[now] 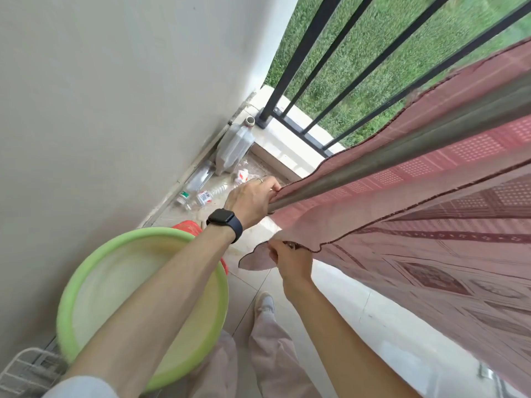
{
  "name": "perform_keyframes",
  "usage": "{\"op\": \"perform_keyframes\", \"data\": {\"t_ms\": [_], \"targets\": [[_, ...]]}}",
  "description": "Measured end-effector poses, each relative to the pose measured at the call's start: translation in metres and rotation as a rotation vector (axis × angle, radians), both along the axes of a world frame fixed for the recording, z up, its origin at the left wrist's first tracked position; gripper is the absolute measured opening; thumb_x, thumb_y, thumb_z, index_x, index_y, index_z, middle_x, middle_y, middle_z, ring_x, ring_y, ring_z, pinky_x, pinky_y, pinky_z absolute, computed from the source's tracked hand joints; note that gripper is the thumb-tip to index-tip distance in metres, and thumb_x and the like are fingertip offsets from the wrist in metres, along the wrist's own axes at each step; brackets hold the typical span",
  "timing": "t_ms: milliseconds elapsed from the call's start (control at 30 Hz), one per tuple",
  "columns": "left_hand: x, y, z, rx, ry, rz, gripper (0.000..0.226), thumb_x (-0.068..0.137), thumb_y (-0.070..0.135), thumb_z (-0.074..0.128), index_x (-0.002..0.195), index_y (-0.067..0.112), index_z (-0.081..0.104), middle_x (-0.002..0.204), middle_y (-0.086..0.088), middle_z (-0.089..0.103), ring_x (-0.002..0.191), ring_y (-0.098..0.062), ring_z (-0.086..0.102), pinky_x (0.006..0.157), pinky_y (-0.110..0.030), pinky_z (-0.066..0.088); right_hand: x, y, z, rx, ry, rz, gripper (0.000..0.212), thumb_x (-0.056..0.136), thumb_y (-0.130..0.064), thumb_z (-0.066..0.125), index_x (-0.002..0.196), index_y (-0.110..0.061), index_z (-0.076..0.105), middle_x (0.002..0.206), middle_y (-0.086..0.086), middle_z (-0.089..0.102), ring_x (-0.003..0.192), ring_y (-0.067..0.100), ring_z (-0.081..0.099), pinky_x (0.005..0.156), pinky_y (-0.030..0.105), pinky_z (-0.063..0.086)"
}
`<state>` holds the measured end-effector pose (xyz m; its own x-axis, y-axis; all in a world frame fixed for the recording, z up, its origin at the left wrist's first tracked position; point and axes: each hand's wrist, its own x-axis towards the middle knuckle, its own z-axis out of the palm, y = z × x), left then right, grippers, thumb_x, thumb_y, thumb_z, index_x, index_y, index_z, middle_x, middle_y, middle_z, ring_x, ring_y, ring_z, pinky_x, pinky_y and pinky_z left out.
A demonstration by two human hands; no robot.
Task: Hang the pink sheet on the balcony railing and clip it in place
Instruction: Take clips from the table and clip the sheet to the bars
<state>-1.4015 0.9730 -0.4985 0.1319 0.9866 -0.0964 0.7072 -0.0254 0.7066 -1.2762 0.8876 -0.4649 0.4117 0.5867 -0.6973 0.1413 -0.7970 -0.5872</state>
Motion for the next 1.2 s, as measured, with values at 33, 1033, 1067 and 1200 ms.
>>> {"op": "perform_keyframes", "data": {"t_ms": [33, 1033, 1067, 1200], "targets": [[0.002, -0.001, 0.001, -0.035, -0.039, 0.039, 0.013, 0.099, 0.028, 0.049, 0.107, 0.024, 0.058, 0.094, -0.005, 0.064, 0.083, -0.029, 0.058, 0.066, -0.036, 0.044, -0.008, 0.011, 0.003, 0.025, 0.019, 0.029, 0.011, 0.064, -0.019, 0.077, 0.061, -0.017, 0.067, 0.061, -0.003, 0.063, 0.065, 0.017, 0.058, 0.078, 0.041, 0.056], [0.032, -0.006, -0.02, -0.101, -0.496, 0.314, 0.018, 0.092, 0.02, 0.054, 0.091, 0.025, 0.071, 0.088, 0.009, 0.068, 0.083, -0.017, 0.062, 0.069, -0.028, 0.043, -0.004, 0.055, 0.145, 0.773, -1.004, 1.529, 0.028, 0.082, 0.0, 0.064, 0.107, -0.013, 0.066, 0.098, -0.001, 0.064, 0.084, 0.021, 0.056, 0.069, 0.029, 0.049], [0.035, -0.008, -0.02, -0.077, -0.5, 0.355, 0.019, 0.092, 0.019, 0.053, 0.091, 0.024, 0.071, 0.086, 0.009, 0.067, 0.083, -0.019, 0.063, 0.068, -0.029, 0.041, -0.014, 0.066, 0.145, 0.764, -1.111, 1.597, 0.029, 0.083, -0.001, 0.059, 0.108, -0.013, 0.066, 0.1, 0.002, 0.064, 0.084, 0.024, 0.056, 0.071, 0.033, 0.049], [0.031, -0.007, -0.016, -0.017, -0.5, 0.412, 0.022, 0.09, 0.018, 0.052, 0.095, 0.02, 0.074, 0.09, 0.003, 0.072, 0.083, -0.021, 0.063, 0.068, -0.028, 0.038, -0.061, 0.101, 0.142, 0.422, -1.399, 1.791, 0.027, 0.09, -0.013, 0.05, 0.114, -0.013, 0.062, 0.115, 0.006, 0.059, 0.095, 0.025, 0.057, 0.083, 0.035, 0.045]]}}
